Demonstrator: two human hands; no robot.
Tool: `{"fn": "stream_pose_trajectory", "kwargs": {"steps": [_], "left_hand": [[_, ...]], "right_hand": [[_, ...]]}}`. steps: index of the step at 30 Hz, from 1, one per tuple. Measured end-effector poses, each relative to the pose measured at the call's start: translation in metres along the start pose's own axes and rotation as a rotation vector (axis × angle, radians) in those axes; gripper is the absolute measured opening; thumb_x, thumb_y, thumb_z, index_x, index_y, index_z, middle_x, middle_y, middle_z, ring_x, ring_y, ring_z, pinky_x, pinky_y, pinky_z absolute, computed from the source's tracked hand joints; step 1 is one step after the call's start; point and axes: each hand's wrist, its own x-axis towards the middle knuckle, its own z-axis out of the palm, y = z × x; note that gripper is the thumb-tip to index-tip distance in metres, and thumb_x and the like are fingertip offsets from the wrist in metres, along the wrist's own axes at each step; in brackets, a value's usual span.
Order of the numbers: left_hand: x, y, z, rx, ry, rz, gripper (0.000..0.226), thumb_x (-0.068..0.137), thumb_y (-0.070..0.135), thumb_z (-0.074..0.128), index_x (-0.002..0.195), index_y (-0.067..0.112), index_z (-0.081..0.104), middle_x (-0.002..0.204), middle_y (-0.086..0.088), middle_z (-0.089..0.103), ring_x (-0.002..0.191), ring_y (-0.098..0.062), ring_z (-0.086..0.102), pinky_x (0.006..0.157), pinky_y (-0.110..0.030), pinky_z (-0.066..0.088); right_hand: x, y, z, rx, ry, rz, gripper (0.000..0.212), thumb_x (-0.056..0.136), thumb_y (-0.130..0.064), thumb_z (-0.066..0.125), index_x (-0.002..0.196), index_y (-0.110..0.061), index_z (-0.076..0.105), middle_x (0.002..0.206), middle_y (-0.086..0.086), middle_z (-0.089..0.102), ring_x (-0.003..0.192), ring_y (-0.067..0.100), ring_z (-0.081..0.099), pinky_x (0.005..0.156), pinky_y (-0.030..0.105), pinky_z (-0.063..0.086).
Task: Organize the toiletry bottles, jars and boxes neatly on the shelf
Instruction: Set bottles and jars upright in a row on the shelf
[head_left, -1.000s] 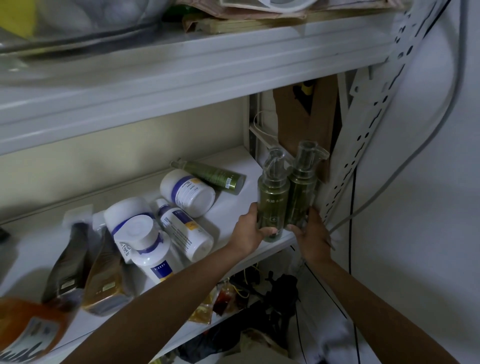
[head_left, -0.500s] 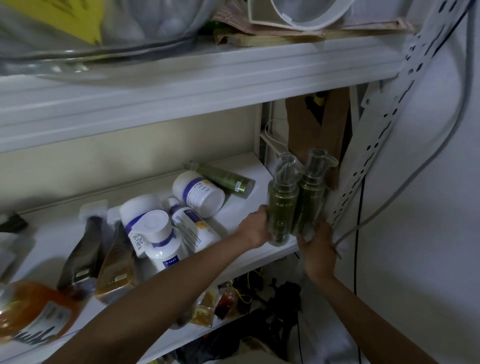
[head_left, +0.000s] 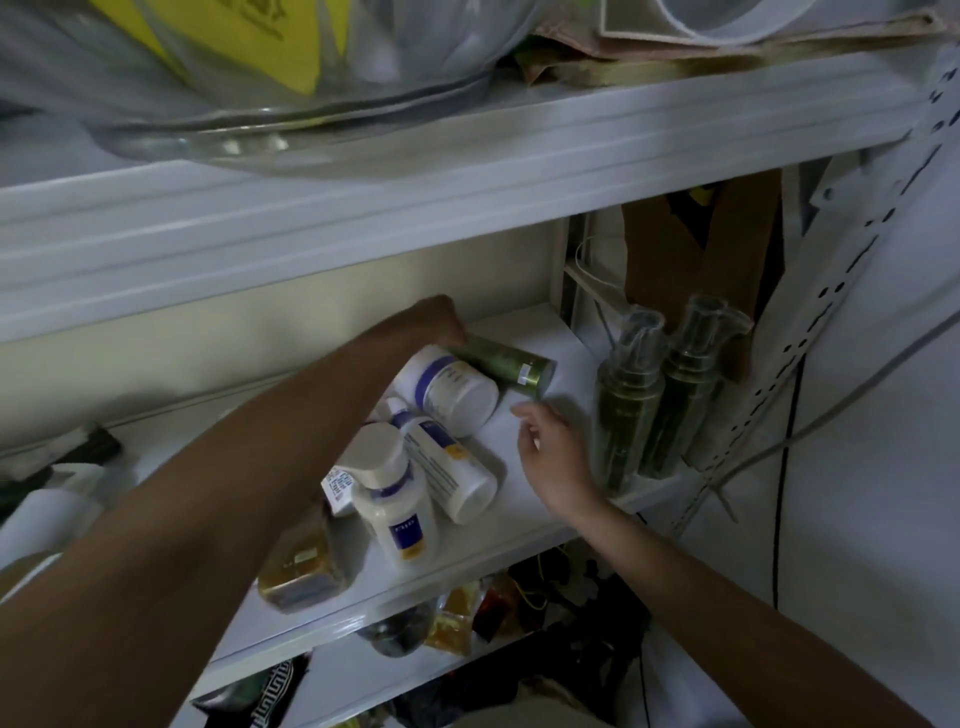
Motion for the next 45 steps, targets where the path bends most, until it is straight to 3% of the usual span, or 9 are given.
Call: {"fn": "stream_pose_trajectory", "kwargs": {"steps": [3, 8, 13, 19, 27, 32, 37, 40, 45], "left_hand": [[0.002, -0.021, 0.008, -0.016, -0.042, -0.067, 0.042, 0.085, 0.028, 0.066, 0.114, -0.001, 0.058, 0.103, -0.014, 0.061, 0.088, -0.028, 0.060, 0.069, -0.031, 0.046], [0.002, -0.032, 0.009, -0.011, -0.080, -0.102, 0.053, 0.088, 0.028, 0.064, 0.130, 0.002, 0.047, 0.125, -0.018, 0.056, 0.108, -0.033, 0.058, 0.072, -0.033, 0.046], [0.007, -0.042, 0.005, -0.005, -0.046, -0.148, 0.054, 0.088, 0.024, 0.063, 0.135, 0.005, 0.045, 0.117, -0.016, 0.059, 0.096, -0.028, 0.058, 0.084, -0.036, 0.051], [0.010, -0.048, 0.006, -0.010, -0.069, -0.181, 0.046, 0.091, 0.024, 0.060, 0.129, 0.000, 0.048, 0.121, -0.020, 0.058, 0.095, -0.029, 0.055, 0.086, -0.037, 0.049], [0.010, -0.053, 0.009, -0.069, -0.062, -0.192, 0.051, 0.090, 0.025, 0.061, 0.133, 0.003, 0.043, 0.125, -0.018, 0.055, 0.098, -0.027, 0.054, 0.088, -0.037, 0.050], [0.011, -0.053, 0.008, -0.117, -0.049, -0.183, 0.049, 0.090, 0.023, 0.061, 0.131, 0.001, 0.045, 0.116, -0.017, 0.056, 0.097, -0.027, 0.055, 0.088, -0.037, 0.050], [0.018, -0.047, 0.009, -0.144, -0.022, -0.203, 0.040, 0.092, 0.020, 0.060, 0.124, -0.001, 0.049, 0.115, -0.018, 0.057, 0.090, -0.025, 0.055, 0.075, -0.031, 0.045], [0.023, -0.040, 0.008, -0.118, 0.019, -0.219, 0.036, 0.093, 0.018, 0.057, 0.120, -0.005, 0.051, 0.090, -0.015, 0.054, 0.075, -0.024, 0.053, 0.072, -0.031, 0.041], [0.034, -0.033, 0.006, -0.170, 0.081, -0.201, 0.034, 0.092, 0.017, 0.055, 0.117, -0.007, 0.055, 0.073, -0.008, 0.044, 0.086, -0.026, 0.051, 0.072, -0.031, 0.042]], "right_hand": [[0.045, -0.004, 0.017, -0.217, 0.048, 0.035, 0.045, 0.094, -0.005, 0.044, 0.138, -0.008, 0.039, 0.145, 0.009, 0.036, 0.136, 0.026, 0.030, 0.108, 0.032, 0.031], [0.086, 0.011, 0.027, -0.565, -0.169, 0.118, 0.066, 0.095, -0.010, 0.040, 0.150, -0.007, 0.004, 0.158, 0.012, 0.001, 0.146, 0.027, 0.001, 0.117, 0.037, 0.008], [0.092, 0.015, 0.032, -0.836, -0.033, -0.002, 0.056, 0.094, -0.015, 0.048, 0.142, 0.002, 0.026, 0.140, 0.016, 0.034, 0.126, 0.030, 0.036, 0.102, 0.037, 0.034], [0.102, 0.017, 0.036, -0.772, -0.063, 0.054, 0.041, 0.090, -0.017, 0.056, 0.126, -0.007, 0.040, 0.134, 0.019, 0.042, 0.124, 0.035, 0.040, 0.102, 0.040, 0.035], [0.099, 0.017, 0.037, -0.661, -0.119, 0.236, 0.070, 0.081, -0.034, 0.069, 0.133, -0.003, 0.036, 0.136, 0.017, 0.041, 0.125, 0.031, 0.040, 0.098, 0.037, 0.039], [0.101, 0.014, 0.034, -0.321, -0.069, 0.493, 0.067, 0.075, -0.041, 0.072, 0.126, -0.004, 0.051, 0.129, 0.016, 0.052, 0.116, 0.032, 0.053, 0.093, 0.036, 0.049], [0.096, 0.017, 0.023, 0.494, 0.012, 0.814, 0.072, 0.068, -0.023, 0.081, 0.128, 0.003, 0.048, 0.125, 0.018, 0.057, 0.108, 0.032, 0.059, 0.090, 0.041, 0.052], [0.087, 0.017, 0.017, 0.810, 0.028, 0.869, 0.070, 0.073, -0.012, 0.077, 0.133, 0.001, 0.043, 0.132, 0.018, 0.049, 0.117, 0.033, 0.053, 0.095, 0.044, 0.049], [0.063, 0.020, 0.010, 1.072, -0.004, 0.867, 0.068, 0.074, -0.010, 0.075, 0.133, -0.001, 0.041, 0.134, 0.019, 0.047, 0.120, 0.035, 0.050, 0.096, 0.041, 0.050]]}}
